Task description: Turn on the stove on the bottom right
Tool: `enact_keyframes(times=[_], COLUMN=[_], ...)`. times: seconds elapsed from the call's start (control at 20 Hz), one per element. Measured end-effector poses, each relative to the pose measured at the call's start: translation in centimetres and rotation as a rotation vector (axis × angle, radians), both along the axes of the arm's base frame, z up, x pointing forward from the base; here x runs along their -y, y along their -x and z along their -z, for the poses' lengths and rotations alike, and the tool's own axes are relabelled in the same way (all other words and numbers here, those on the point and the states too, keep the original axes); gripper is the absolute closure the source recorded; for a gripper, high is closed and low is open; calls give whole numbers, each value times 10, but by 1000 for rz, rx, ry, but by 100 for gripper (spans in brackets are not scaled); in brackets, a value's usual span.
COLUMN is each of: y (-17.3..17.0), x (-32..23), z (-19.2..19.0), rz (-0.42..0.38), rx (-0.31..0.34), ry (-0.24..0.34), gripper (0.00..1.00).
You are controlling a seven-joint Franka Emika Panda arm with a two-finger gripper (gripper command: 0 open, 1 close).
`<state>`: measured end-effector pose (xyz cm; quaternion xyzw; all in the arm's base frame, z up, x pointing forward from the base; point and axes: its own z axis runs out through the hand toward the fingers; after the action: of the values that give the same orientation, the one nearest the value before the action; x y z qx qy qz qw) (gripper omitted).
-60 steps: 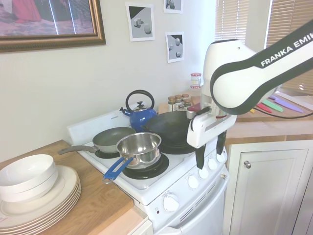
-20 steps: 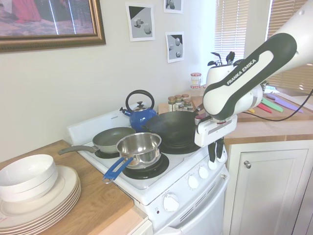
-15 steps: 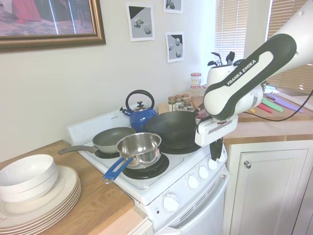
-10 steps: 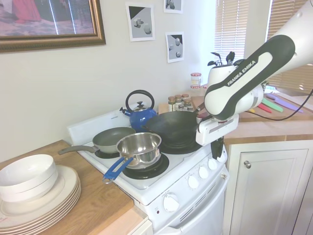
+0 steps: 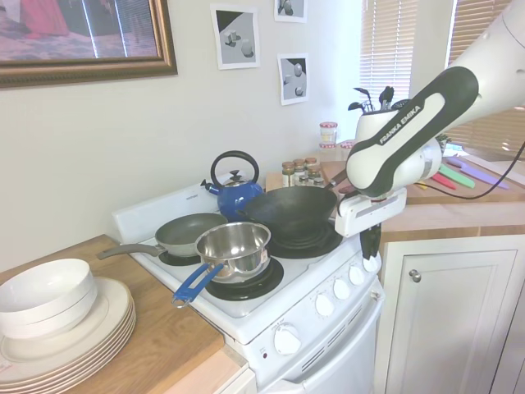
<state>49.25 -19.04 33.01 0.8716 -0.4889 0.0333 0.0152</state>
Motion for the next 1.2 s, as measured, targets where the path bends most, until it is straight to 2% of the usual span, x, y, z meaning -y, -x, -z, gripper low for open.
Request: enact_keyframes(times=[0.6,1.2], y=[-4,-11], x=[31,45], z=[7,27], rz=[37,40], rx=[-2,-24], ry=[16,27], gripper=[100,100])
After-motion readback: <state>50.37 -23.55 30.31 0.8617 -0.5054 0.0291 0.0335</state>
